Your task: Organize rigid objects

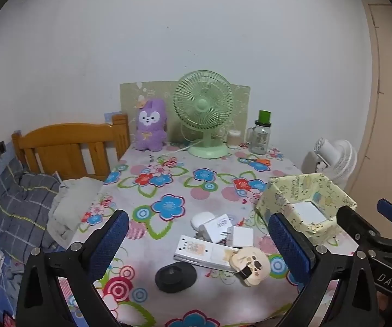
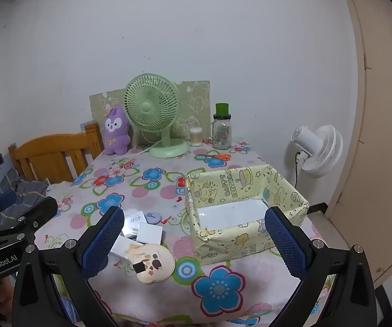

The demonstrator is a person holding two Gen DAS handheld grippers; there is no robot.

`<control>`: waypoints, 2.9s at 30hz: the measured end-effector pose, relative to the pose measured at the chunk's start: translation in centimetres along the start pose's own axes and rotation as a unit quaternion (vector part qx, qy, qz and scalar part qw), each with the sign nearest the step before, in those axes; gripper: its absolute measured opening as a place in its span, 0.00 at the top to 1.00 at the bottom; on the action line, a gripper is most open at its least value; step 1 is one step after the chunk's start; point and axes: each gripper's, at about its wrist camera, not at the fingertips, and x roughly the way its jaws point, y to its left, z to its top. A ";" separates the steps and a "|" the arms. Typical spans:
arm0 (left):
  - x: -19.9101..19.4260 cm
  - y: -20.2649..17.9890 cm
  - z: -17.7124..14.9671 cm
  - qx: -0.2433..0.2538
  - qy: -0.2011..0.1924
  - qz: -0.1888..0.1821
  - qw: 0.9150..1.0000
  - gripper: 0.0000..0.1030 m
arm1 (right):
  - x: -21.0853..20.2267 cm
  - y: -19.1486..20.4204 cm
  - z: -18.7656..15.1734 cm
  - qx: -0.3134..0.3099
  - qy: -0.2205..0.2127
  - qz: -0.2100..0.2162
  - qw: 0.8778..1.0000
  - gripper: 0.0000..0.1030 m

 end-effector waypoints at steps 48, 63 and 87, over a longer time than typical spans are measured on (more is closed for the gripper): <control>1.1 -0.2 -0.5 0.005 0.028 0.002 1.000 0.00 | -0.1 0.2 -0.3 0.010 -0.015 -0.005 1.000 0.00; 1.1 -0.1 -0.5 0.006 0.029 0.001 1.000 0.00 | -0.5 0.3 -0.3 0.009 -0.019 -0.009 1.000 0.00; 2.6 -1.4 -2.1 0.043 0.055 -0.002 0.998 0.00 | 0.6 0.9 -0.8 0.007 -0.014 -0.003 1.000 0.00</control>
